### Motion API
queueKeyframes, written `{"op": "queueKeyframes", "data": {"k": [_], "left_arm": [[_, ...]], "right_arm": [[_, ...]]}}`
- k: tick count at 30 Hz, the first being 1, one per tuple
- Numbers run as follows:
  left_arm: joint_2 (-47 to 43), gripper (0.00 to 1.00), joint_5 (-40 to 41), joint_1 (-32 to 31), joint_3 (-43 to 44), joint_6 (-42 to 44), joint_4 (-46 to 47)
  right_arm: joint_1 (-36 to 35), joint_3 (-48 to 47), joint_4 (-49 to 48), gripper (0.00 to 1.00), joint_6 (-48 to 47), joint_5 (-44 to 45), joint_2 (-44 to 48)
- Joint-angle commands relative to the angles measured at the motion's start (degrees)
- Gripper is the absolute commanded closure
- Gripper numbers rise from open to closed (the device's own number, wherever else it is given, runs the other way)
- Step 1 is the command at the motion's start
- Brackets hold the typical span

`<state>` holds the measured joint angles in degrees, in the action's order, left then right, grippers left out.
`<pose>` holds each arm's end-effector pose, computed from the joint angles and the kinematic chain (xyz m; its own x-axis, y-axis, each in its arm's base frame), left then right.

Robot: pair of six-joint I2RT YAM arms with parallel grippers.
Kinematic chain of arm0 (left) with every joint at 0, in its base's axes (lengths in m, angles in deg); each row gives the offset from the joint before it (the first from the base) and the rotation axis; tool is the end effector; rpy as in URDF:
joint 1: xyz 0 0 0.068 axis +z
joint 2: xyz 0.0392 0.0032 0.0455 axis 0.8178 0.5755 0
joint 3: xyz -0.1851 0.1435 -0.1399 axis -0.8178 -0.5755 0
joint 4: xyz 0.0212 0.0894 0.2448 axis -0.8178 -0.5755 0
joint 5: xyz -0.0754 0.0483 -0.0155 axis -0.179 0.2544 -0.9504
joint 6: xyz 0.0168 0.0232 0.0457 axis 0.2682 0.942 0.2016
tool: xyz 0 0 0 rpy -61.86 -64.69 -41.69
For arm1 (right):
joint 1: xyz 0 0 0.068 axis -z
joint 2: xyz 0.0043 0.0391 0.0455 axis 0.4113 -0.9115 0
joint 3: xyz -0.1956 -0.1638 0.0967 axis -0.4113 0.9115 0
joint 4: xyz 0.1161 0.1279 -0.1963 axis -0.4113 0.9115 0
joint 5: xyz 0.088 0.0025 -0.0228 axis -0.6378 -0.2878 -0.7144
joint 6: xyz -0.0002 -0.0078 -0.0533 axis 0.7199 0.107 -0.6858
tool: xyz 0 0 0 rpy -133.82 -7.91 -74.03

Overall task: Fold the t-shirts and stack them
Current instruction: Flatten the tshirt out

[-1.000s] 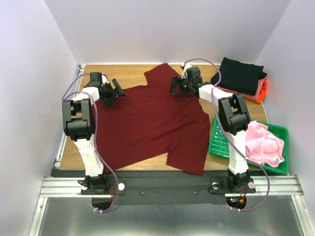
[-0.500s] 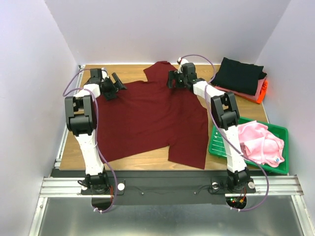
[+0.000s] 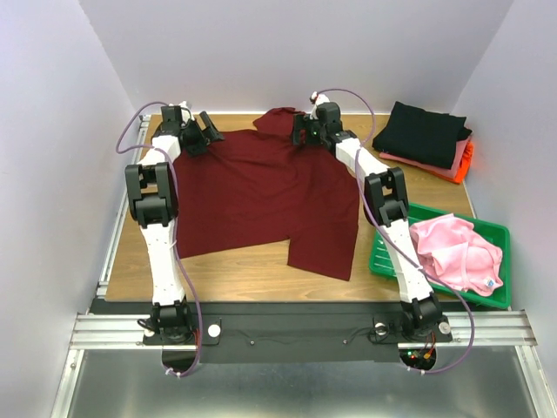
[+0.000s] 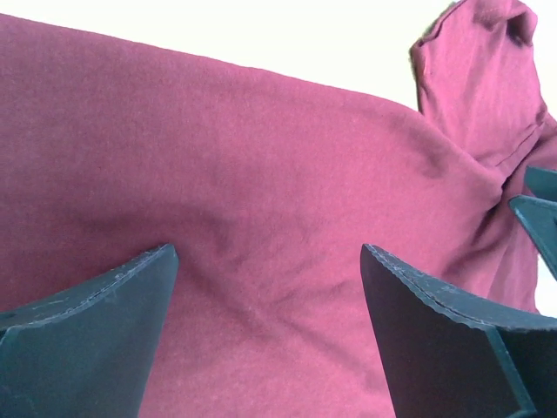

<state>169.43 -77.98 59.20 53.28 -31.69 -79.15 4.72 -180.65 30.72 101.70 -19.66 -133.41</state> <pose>0.5485 0.0246 0.1809 -0.6342 -0.3935 -0.6655 0.0880 0.8185 -0.5678 0.5706 0.2081 0.1576 -0.5236 0.0289 -0.8515 -0.3507 0.9035 0.2463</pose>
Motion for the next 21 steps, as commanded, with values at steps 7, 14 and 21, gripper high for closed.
{"op": "queueKeyframes", "data": {"k": [7,14,21], "left_arm": [[-27.7,0.01,15.1,-1.3,-19.4,4.9,2.9],[-50.2,0.01,36.1,-1.7,-40.1,-0.4,-5.1],[-50.7,0.01,31.5,-3.8,-44.7,-2.5,-6.8]], "right_arm": [[0.1,8.1,-3.8,0.0,-3.4,-3.9,16.3],[-0.1,24.3,-5.1,0.0,-2.2,-6.3,31.1],[-2.0,43.5,-5.1,0.0,-1.4,-6.9,39.8]]}}
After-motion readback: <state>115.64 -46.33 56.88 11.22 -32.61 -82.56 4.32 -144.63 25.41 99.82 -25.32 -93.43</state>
